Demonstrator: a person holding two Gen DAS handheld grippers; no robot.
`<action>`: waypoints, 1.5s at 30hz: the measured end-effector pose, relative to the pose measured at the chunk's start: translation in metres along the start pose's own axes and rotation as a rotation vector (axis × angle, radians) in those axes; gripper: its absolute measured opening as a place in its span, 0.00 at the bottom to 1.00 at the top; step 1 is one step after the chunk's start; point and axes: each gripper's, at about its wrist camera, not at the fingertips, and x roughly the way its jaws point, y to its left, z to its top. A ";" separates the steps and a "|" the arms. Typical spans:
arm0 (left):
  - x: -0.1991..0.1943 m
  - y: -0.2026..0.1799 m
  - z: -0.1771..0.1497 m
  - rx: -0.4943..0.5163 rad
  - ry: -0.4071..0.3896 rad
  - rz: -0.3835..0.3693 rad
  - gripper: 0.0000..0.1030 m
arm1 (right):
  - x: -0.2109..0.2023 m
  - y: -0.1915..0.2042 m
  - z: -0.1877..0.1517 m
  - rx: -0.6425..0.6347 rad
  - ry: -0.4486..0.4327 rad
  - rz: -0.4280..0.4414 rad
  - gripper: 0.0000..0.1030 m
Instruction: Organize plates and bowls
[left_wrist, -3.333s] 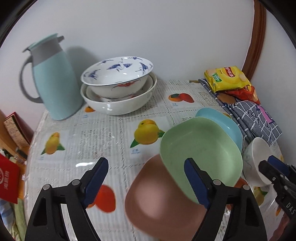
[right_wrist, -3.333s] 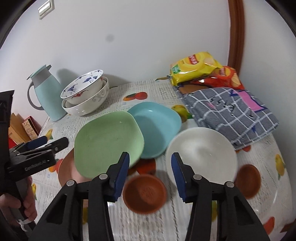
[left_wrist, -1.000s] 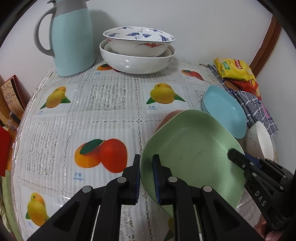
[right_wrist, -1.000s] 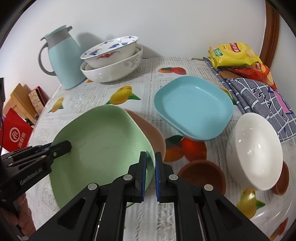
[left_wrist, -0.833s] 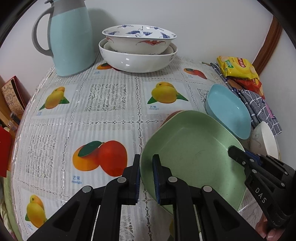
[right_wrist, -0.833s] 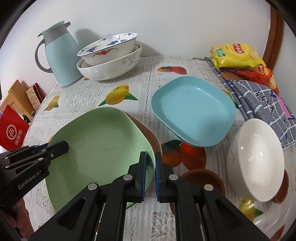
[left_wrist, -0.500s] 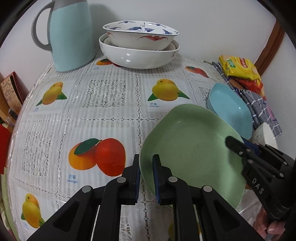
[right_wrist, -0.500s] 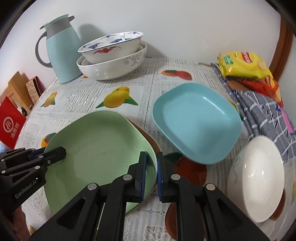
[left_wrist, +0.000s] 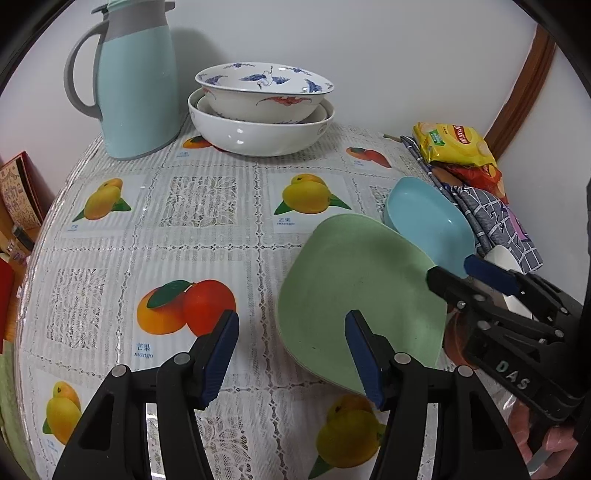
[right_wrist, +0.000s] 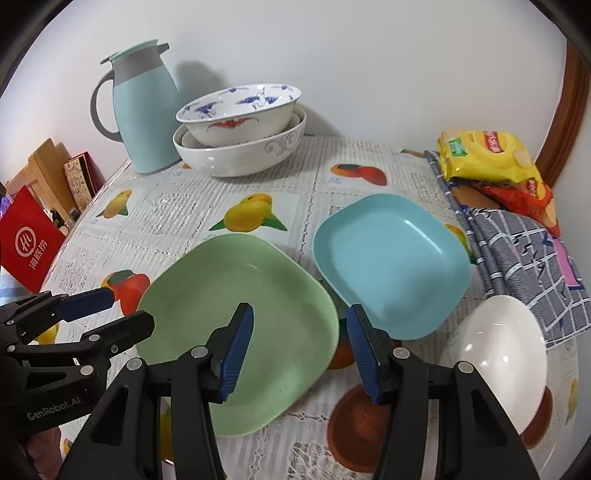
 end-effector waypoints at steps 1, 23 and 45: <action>-0.002 -0.002 0.000 0.006 -0.004 0.003 0.56 | -0.003 -0.002 0.000 0.004 -0.007 -0.003 0.55; -0.016 -0.067 0.043 0.111 -0.057 0.025 0.56 | -0.048 -0.126 -0.014 0.215 0.020 -0.077 0.66; 0.087 -0.107 0.089 0.105 0.085 -0.034 0.56 | 0.044 -0.174 0.039 0.238 0.104 -0.013 0.54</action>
